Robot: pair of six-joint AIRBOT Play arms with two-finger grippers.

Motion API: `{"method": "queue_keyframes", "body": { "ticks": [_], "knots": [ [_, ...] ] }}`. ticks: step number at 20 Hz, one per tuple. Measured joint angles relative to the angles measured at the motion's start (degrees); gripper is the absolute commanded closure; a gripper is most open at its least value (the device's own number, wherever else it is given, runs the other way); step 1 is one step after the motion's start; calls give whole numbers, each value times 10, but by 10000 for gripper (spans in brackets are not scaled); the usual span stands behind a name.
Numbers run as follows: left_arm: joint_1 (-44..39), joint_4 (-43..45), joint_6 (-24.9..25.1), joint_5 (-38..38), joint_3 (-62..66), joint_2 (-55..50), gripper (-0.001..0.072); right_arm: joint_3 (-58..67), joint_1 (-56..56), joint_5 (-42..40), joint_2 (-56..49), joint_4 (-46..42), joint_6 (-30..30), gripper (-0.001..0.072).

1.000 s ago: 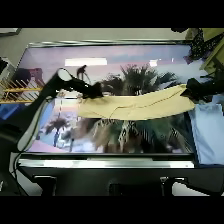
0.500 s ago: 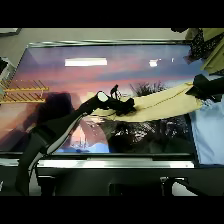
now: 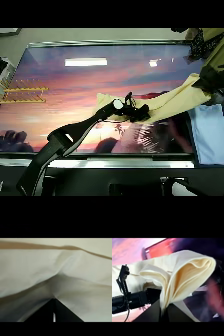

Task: Fold the clothes and pants, and hang the long-sleeved shirts on hangers.

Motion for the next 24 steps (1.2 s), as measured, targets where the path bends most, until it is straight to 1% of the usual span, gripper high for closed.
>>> {"method": "queue_keyframes", "body": {
  "ticks": [3,6,10,14,17,20,24],
  "knots": [
    [31,21,0,-44,5,16,697,2,1,-1,-7,16,-6,683],
    [87,92,0,-123,7,61,696,2,26,-9,-22,34,-9,683],
    [193,213,12,-243,8,167,696,2,112,-47,-49,44,5,683],
    [310,308,42,-352,8,292,694,2,220,-110,-83,48,38,683],
    [387,343,58,-408,8,365,694,2,291,-165,-115,50,67,683],
    [447,357,66,-446,8,412,694,2,345,-222,-145,55,90,683],
    [490,363,71,-473,4,436,694,2,394,-282,-186,59,116,683]
  ]
}}
